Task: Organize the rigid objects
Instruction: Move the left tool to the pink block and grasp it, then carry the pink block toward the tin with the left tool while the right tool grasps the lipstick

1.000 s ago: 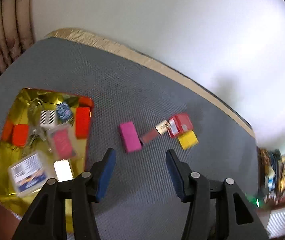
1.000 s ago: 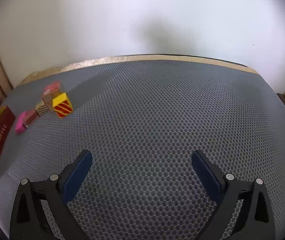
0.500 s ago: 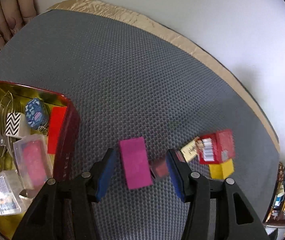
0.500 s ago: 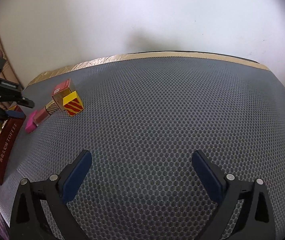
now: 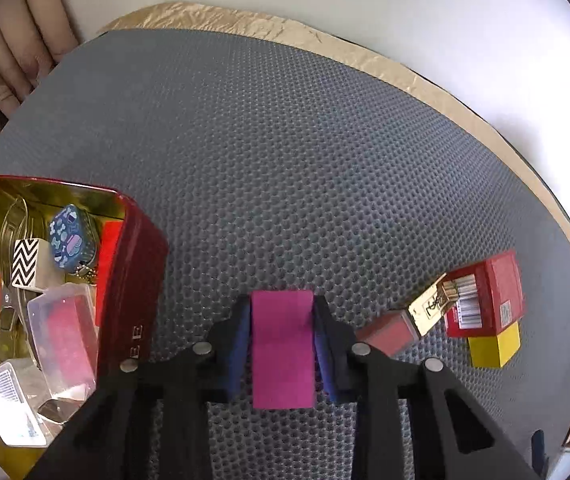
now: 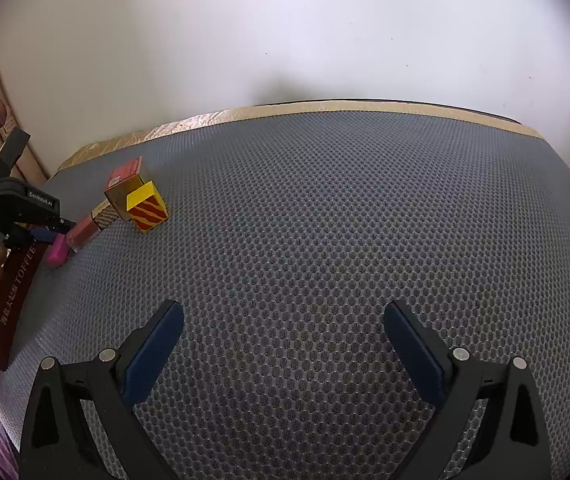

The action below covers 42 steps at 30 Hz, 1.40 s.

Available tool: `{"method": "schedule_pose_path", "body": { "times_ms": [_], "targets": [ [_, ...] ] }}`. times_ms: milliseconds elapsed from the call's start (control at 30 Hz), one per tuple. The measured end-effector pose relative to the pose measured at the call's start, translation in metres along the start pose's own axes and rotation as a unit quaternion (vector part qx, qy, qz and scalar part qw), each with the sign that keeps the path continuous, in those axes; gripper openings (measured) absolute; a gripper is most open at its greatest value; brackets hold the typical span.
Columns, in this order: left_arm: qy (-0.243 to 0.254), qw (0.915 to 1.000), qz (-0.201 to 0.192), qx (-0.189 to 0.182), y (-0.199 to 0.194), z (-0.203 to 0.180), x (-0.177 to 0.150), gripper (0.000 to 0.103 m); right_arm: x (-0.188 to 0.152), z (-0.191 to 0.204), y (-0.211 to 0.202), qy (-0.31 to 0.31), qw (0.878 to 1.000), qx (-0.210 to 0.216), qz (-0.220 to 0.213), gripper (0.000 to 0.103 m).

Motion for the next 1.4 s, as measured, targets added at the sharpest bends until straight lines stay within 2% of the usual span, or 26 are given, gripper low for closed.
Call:
{"method": "schedule_pose_path", "body": {
  "times_ms": [167,367,467,533,567,667,767,933,1100,1267,1333,1400],
  "targets": [
    [0.007,0.9994,0.001,-0.033,-0.015,-0.003,-0.020,0.030,-0.001,-0.002,0.001,0.002,1.000,-0.001,0.004,0.100],
    [0.042,0.9955,-0.033,-0.078,-0.070,-0.015,-0.052,0.030,-0.001,0.001,0.009,0.000,1.000,-0.001,0.017,0.100],
    [0.045,0.9928,-0.045,-0.102,-0.096,-0.008,-0.075,0.030,-0.001,0.002,0.013,-0.003,1.000,-0.009,0.024,0.100],
    [0.043,0.9919,-0.053,-0.107,-0.115,0.008,-0.090,0.030,-0.001,0.005,0.013,-0.007,0.999,-0.020,0.030,0.100],
    [0.040,0.9915,-0.056,-0.111,-0.124,0.019,-0.097,0.030,0.000,0.011,0.011,-0.003,0.999,-0.013,0.034,0.100],
    [0.030,0.9914,-0.070,-0.106,-0.143,0.047,-0.111,0.030,0.005,0.045,-0.004,0.034,0.997,0.047,0.052,0.099],
    [0.009,0.9912,-0.085,-0.101,-0.166,0.086,-0.116,0.030,0.021,0.104,-0.018,0.032,0.993,0.099,0.062,0.100],
    [-0.017,0.9900,-0.115,-0.081,-0.192,0.143,-0.120,0.030,0.040,0.183,-0.005,0.035,0.985,0.134,0.102,0.096],
    [-0.044,0.9883,-0.122,-0.080,-0.196,0.186,-0.119,0.030,0.053,0.225,0.028,0.044,0.986,0.096,0.127,0.090],
    [-0.063,0.9858,-0.125,-0.093,-0.200,0.204,-0.117,0.030,0.054,0.237,0.055,0.052,0.986,0.050,0.149,0.086],
    [-0.058,0.9862,-0.129,-0.086,-0.202,0.207,-0.117,0.030,0.053,0.240,0.061,0.052,0.986,0.034,0.156,0.071],
    [-0.052,0.9867,-0.128,-0.086,-0.201,0.206,-0.118,0.030,0.051,0.235,0.066,0.055,0.984,0.030,0.168,0.064]
  ]
}}
Point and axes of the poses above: each gripper's, at about its wrist camera, not at the fingertips, and y roughly the way its jaws point, z to its left, x to its top, the point moved 10 cm from there along y, roughly the way its jaws point, and after that the axes turned 11 degrees about -x, right-handed, at the moved point
